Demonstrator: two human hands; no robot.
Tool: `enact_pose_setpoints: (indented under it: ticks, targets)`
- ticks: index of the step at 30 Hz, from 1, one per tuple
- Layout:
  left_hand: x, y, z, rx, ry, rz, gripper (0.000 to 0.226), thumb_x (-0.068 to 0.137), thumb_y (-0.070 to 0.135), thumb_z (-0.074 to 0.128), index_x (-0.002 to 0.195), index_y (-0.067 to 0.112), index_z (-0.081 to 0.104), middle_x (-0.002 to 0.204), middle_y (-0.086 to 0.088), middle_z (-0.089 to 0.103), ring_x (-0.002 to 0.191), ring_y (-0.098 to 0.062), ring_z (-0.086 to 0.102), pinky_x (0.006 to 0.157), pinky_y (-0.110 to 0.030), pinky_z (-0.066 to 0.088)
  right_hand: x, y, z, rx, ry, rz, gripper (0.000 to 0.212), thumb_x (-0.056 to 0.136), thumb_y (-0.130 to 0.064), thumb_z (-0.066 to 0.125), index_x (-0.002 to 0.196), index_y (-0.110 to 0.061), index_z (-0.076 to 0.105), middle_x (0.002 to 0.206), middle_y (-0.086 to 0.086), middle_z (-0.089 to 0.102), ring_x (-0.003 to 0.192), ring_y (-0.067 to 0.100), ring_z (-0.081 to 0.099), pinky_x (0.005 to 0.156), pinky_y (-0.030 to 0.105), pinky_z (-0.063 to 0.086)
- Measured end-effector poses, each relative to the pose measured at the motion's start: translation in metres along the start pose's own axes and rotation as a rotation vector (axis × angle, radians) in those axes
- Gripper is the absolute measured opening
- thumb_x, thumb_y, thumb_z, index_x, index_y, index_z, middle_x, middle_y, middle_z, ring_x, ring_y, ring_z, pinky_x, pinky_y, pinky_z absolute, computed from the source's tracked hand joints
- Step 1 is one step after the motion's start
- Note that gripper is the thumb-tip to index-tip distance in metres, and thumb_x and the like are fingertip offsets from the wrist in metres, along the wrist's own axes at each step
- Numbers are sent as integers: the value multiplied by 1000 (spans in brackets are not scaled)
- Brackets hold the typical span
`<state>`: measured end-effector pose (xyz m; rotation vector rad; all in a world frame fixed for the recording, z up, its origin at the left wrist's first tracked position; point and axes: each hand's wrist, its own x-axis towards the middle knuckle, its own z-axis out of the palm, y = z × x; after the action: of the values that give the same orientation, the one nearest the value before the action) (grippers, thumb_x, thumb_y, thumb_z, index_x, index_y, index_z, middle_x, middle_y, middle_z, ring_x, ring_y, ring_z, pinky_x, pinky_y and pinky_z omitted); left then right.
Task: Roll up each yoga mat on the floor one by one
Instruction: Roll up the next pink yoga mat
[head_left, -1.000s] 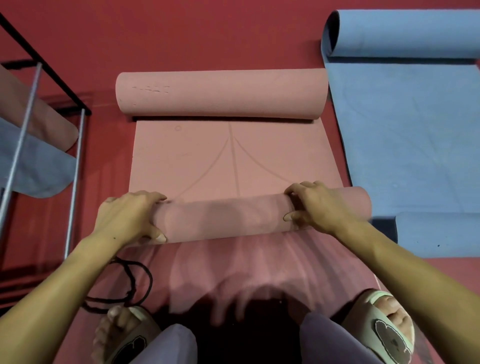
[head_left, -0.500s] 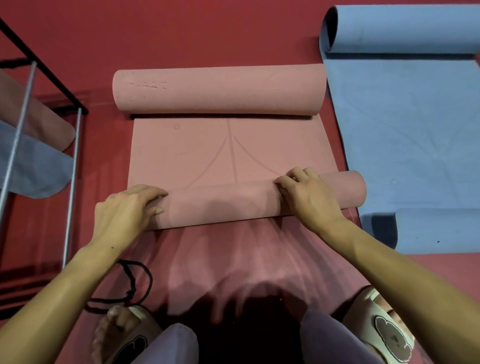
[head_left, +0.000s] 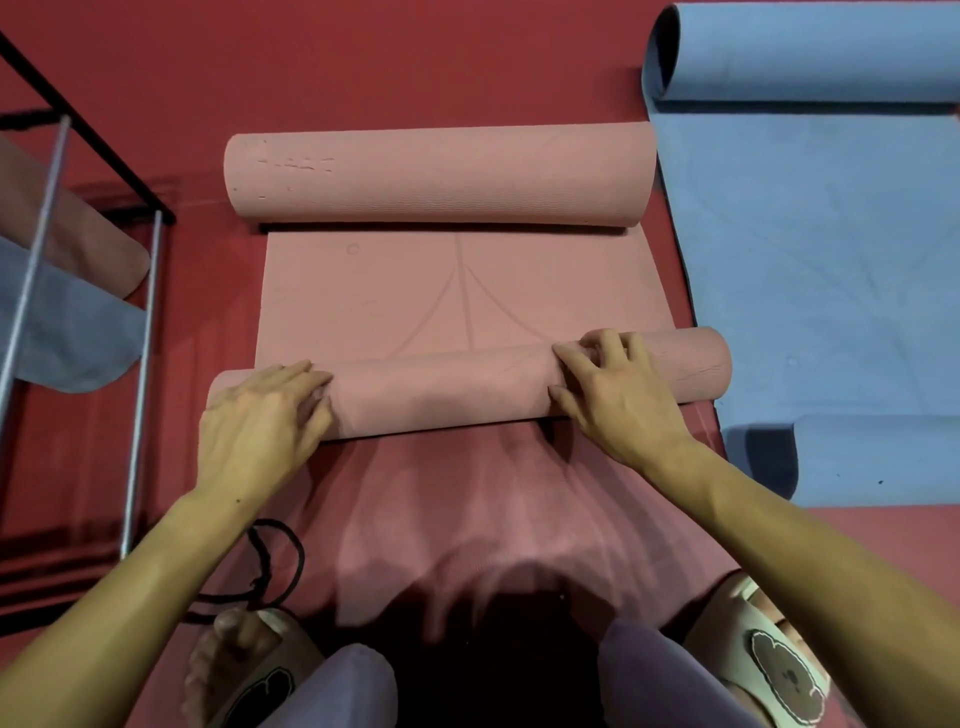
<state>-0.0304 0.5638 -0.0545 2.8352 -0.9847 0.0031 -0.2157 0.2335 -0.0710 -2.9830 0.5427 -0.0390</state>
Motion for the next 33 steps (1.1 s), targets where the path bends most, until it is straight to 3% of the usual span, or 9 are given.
enact_pose_setpoints:
  ticks: [4,7,9,12,15,18,22,27,33]
  targets:
    - [-3,-6,11,41,-92,16,70,89,60,49,143,17,63,150,-9,58,140,-31,53,110,-53,48,0,4,2,-72,-52,-53,68,94,-61,56,140,-12,49,138,10,54,114,35,50,104,48,44]
    - [-2,-9,16,34,-114,21,85,84,68,48,150,16,54,158,-13,49,147,-34,44,117,-54,40,1,5,2,-70,-37,-74,75,88,-62,65,141,-12,50,145,10,52,123,35,50,108,50,43]
    - [0,-5,18,56,-103,34,87,83,68,50,151,13,50,159,-19,44,148,-38,40,117,-57,37,4,5,2,-86,-57,-87,82,85,-63,68,145,-13,47,150,11,49,130,36,47,112,52,40]
    - [6,0,21,135,-99,35,93,76,64,74,149,13,47,151,-20,45,141,-39,42,113,-61,35,11,4,2,-121,-108,-75,89,81,-63,69,150,-15,41,156,16,41,137,43,41,116,59,35]
    - [12,-2,20,173,-127,36,108,64,56,92,151,18,42,147,-15,47,136,-37,46,110,-62,37,17,8,0,-186,-107,-24,92,77,-64,72,154,-25,40,148,20,42,127,46,42,111,73,30]
    - [17,-5,22,210,-146,50,118,58,48,98,155,18,37,150,-12,46,138,-35,45,108,-65,36,24,12,-2,-244,-122,-43,100,75,-68,75,158,-28,36,140,17,49,121,42,46,108,73,32]
    - [25,-5,22,229,-134,64,117,57,38,100,154,15,38,147,-11,48,135,-35,47,107,-64,37,32,11,-3,-268,-132,-45,115,67,-68,82,157,-16,34,140,16,52,123,41,50,109,72,35]
    - [36,-8,19,233,-115,73,104,56,38,99,145,18,49,134,-8,60,121,-33,58,100,-61,42,33,13,1,-265,-117,-45,103,65,-54,90,148,-13,43,139,15,53,123,40,51,107,68,38]
    - [32,-11,14,200,-75,89,97,54,46,96,141,23,57,129,0,66,118,-27,63,96,-53,44,34,11,-2,-292,-108,-67,83,68,-45,86,135,-13,50,124,14,58,106,37,55,92,52,44]
